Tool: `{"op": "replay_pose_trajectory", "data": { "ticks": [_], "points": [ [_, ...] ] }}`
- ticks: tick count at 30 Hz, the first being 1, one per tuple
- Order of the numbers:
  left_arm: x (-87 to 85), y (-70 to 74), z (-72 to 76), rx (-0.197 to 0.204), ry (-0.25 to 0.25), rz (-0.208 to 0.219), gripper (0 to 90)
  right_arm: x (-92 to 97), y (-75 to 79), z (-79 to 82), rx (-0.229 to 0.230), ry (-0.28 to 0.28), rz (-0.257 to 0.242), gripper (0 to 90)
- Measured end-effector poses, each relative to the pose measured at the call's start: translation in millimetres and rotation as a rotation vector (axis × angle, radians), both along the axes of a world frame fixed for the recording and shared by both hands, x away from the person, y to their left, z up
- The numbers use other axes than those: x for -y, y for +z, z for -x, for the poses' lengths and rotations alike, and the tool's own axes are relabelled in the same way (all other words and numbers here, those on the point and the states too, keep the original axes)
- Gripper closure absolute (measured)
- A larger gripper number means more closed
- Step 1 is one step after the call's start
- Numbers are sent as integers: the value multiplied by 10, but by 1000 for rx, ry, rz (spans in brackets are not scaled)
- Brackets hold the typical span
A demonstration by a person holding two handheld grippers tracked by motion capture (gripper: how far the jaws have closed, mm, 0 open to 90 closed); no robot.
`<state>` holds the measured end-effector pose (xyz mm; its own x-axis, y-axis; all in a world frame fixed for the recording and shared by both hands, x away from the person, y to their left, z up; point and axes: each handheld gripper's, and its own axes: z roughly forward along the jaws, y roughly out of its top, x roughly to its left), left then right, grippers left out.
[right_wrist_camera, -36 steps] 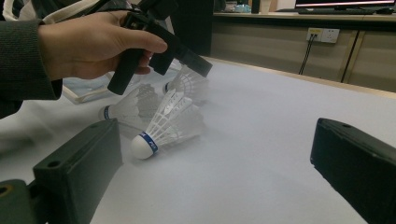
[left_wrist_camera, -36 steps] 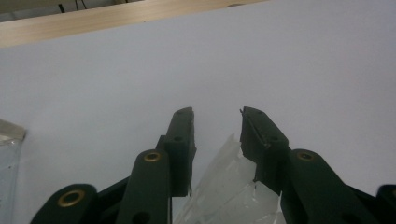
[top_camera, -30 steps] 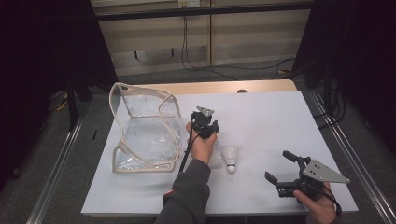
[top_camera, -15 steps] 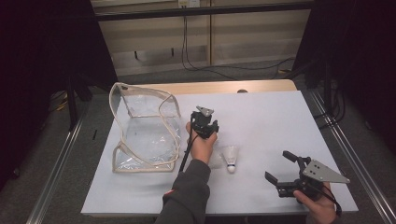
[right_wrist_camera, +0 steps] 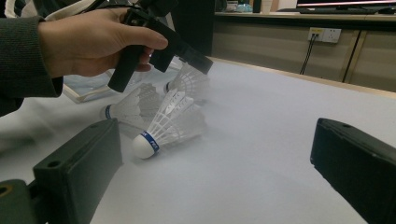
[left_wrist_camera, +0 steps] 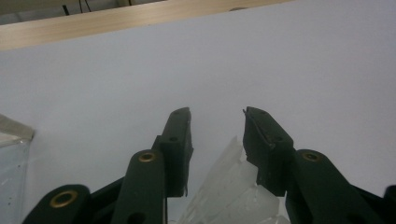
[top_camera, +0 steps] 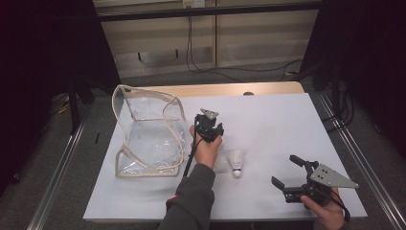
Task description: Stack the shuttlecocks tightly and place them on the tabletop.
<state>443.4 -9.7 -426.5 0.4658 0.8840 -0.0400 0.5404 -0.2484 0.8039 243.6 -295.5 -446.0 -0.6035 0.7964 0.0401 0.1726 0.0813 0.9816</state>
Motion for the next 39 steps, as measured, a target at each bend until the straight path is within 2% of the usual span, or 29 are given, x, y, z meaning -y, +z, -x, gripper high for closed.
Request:
{"op": "replay_pose_trajectory", "data": {
  "ticks": [9,13,23,39],
  "points": [
    [4,1,-1,-8,3,10,615,2,-1,1,-2,-2,-1,14],
    [-2,-1,-12,-9,6,-2,595,1,0,0,0,0,1,14],
    [26,14,-19,-20,-2,2,550,-1,-1,1,-5,1,-1,15],
    [61,16,-29,-27,-6,-7,522,-2,-4,-2,-3,4,2,15]
  ]
}}
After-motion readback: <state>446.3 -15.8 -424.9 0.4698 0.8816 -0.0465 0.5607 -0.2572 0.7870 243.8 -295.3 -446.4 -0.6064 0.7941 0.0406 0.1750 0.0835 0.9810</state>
